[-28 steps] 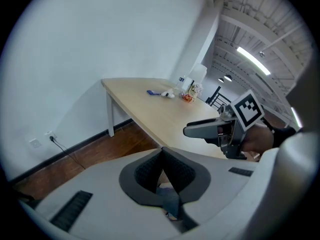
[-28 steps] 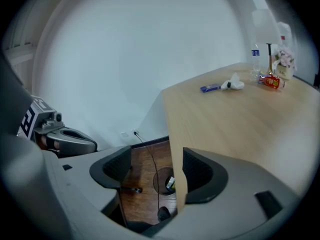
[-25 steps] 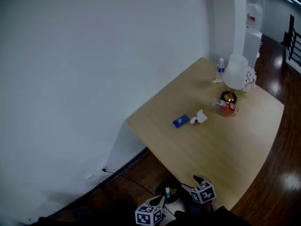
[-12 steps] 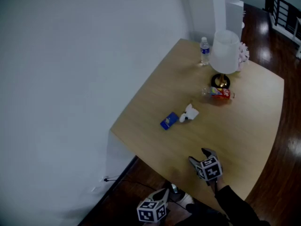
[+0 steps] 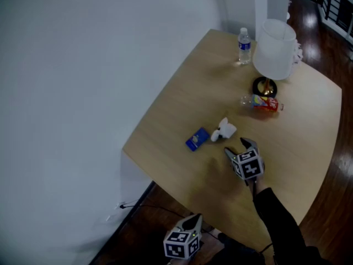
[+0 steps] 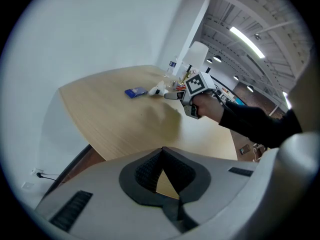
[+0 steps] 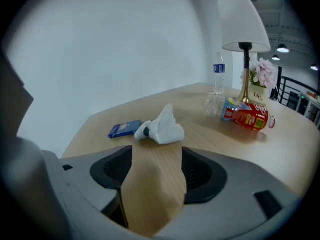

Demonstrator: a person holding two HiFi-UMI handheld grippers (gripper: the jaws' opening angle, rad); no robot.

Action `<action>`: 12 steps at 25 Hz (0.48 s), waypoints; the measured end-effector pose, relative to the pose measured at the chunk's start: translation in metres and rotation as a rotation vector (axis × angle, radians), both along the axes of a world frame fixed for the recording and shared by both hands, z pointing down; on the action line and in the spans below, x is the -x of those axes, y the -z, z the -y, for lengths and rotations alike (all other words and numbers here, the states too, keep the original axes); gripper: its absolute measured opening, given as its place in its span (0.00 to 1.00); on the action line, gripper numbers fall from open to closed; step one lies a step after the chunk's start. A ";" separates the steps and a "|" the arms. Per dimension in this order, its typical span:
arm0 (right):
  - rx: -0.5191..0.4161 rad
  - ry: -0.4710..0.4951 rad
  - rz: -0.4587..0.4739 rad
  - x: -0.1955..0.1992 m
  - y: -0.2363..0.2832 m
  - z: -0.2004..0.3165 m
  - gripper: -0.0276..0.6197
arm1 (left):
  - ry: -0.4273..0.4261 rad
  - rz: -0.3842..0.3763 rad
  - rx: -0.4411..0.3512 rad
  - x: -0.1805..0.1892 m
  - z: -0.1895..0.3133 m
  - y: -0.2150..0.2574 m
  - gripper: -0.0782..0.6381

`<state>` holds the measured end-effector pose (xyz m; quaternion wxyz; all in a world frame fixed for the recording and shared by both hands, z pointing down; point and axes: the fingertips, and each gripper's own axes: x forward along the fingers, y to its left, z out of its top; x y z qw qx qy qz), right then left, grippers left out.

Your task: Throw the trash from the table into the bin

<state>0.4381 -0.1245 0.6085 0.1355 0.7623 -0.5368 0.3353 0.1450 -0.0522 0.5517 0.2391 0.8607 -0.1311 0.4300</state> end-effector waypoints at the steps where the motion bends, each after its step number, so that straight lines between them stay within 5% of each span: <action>1: -0.003 0.004 -0.016 -0.009 0.001 0.007 0.54 | -0.001 0.006 0.001 0.000 0.001 -0.001 0.12; 6: 0.000 0.083 -0.040 -0.034 0.000 0.044 0.69 | 0.017 0.038 0.007 0.008 0.006 -0.009 0.12; 12: 0.013 0.145 -0.036 -0.033 -0.013 0.066 0.71 | 0.039 0.052 0.018 0.013 0.002 -0.019 0.12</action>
